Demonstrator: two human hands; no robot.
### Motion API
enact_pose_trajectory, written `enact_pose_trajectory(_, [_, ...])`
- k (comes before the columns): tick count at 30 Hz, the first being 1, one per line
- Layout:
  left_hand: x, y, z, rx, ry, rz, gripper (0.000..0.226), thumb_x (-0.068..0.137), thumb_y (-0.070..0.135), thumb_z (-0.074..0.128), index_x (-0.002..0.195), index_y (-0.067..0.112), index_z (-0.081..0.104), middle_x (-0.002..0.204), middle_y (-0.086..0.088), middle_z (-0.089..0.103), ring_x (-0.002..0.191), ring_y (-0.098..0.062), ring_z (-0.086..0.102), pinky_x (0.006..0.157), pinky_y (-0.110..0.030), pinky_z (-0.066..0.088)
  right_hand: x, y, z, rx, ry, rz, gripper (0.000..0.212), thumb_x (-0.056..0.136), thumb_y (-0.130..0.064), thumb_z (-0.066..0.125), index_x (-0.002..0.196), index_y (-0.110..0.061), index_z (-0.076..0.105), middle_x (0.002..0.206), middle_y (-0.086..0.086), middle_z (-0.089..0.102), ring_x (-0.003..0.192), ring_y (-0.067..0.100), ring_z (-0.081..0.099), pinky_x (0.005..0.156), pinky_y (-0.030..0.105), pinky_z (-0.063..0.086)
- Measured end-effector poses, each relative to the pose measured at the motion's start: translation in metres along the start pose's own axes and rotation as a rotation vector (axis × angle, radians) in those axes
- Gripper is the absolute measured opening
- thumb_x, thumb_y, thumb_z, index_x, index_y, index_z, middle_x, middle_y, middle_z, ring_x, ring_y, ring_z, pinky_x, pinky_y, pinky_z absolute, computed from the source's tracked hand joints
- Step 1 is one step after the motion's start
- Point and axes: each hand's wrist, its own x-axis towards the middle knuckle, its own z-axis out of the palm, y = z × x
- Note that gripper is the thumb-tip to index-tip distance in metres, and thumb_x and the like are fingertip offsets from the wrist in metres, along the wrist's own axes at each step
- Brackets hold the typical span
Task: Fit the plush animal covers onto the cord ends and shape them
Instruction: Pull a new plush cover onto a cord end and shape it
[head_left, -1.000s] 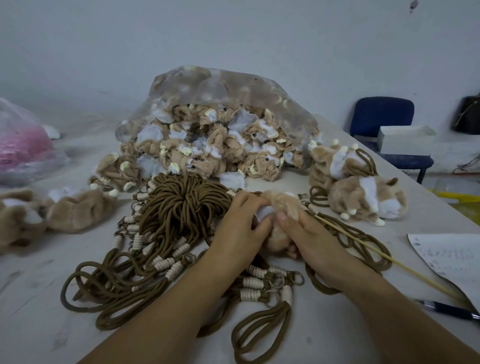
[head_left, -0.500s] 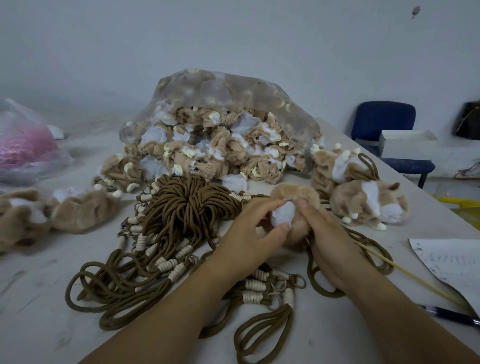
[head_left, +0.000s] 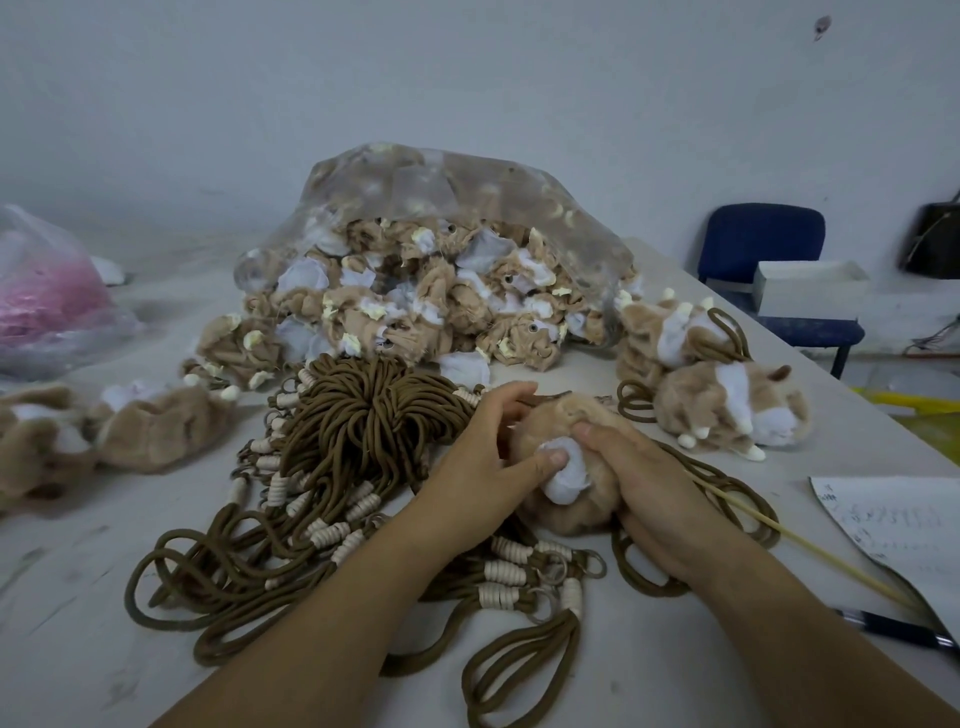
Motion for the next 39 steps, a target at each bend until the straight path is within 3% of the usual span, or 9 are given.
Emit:
enact_pose_trajectory(6, [0.003,-0.007,0.005,0.206,0.188,-0.088,0.014,0.089,0.036,0.065,0.093,0.025,0.055,0.093,0.005,0.060,0.077,-0.007,0.054,0.062,-0.017,0.042,-0.001,0.003,0.005,-0.102,-0.010,-0.069,0.033,0.082,-0.053,0.062,0.092,-0.023,0.065,0.100,0.008,0.071,0.094,0.020,0.067,0.089,0.048,0.050])
enact_pose_trajectory(10, [0.003,-0.005,0.004,0.085,0.327,-0.093,0.017,0.087,0.036,0.065,0.083,0.024,0.054,0.080,0.004,0.060,0.063,0.001,0.051,0.052,-0.012,0.041,0.000,0.006,0.010,-0.251,-0.010,-0.114,0.040,0.069,-0.069,0.065,0.097,-0.042,0.058,0.101,-0.009,0.070,0.096,0.008,0.067,0.086,0.036,0.055])
enact_pose_trajectory(14, [0.002,-0.003,0.005,-0.025,0.311,-0.012,0.024,0.092,0.033,0.061,0.078,0.017,0.053,0.071,0.003,0.055,0.062,-0.001,0.048,0.056,-0.015,0.041,0.000,0.010,0.011,-0.315,-0.017,-0.099,0.041,0.082,-0.061,0.056,0.115,-0.038,0.057,0.109,-0.018,0.068,0.105,0.001,0.062,0.090,0.025,0.050])
enact_pose_trajectory(18, [0.002,-0.003,0.002,-0.148,0.291,-0.015,0.028,0.099,0.029,0.053,0.072,0.021,0.051,0.062,0.013,0.052,0.059,-0.002,0.046,0.059,-0.021,0.041,0.001,0.011,0.010,-0.296,-0.027,-0.103,0.032,0.089,-0.046,0.056,0.116,-0.028,0.060,0.109,-0.007,0.070,0.105,0.009,0.064,0.093,0.033,0.051])
enact_pose_trajectory(22, [0.003,-0.002,0.004,-0.132,0.226,-0.049,0.027,0.088,0.055,0.056,0.085,0.028,0.056,0.080,0.012,0.064,0.074,-0.004,0.060,0.067,-0.025,0.050,0.002,0.011,0.010,-0.231,-0.065,-0.154,0.027,0.093,-0.031,0.057,0.119,-0.024,0.059,0.110,-0.004,0.071,0.104,0.012,0.066,0.087,0.027,0.054])
enact_pose_trajectory(24, [0.004,-0.002,0.002,-0.016,0.223,-0.070,0.035,0.080,0.064,0.059,0.082,0.030,0.051,0.073,0.018,0.059,0.065,0.003,0.055,0.059,-0.014,0.045,0.002,0.013,0.010,-0.264,-0.064,-0.176,0.028,0.091,-0.036,0.059,0.118,-0.029,0.059,0.109,-0.008,0.070,0.103,0.010,0.066,0.083,0.023,0.054])
enact_pose_trajectory(31, [0.000,0.002,0.002,0.160,0.229,0.001,0.037,0.097,0.037,0.049,0.067,0.016,0.045,0.053,0.013,0.045,0.050,-0.002,0.040,0.048,-0.018,0.034,0.002,0.016,0.015,-0.322,0.020,-0.232,0.018,0.089,-0.033,0.063,0.107,-0.037,0.059,0.099,-0.025,0.068,0.090,-0.007,0.064,0.068,0.007,0.048])
enact_pose_trajectory(35, [-0.004,0.010,0.004,0.291,0.237,0.119,0.036,0.099,0.030,0.048,0.066,0.018,0.042,0.055,0.008,0.043,0.050,-0.005,0.041,0.049,-0.024,0.033,0.003,0.015,0.014,-0.359,0.021,-0.234,0.029,0.089,-0.036,0.064,0.117,-0.035,0.057,0.106,-0.015,0.069,0.098,0.001,0.064,0.080,0.018,0.052])
enact_pose_trajectory(39, [-0.006,0.011,0.007,0.372,0.236,0.193,0.034,0.100,0.025,0.048,0.066,0.022,0.040,0.057,0.007,0.044,0.054,-0.007,0.044,0.052,-0.025,0.034,0.004,0.008,0.018,-0.460,0.009,-0.320,0.010,0.093,-0.029,0.057,0.101,-0.032,0.062,0.090,-0.007,0.069,0.084,0.005,0.066,0.072,0.021,0.053])
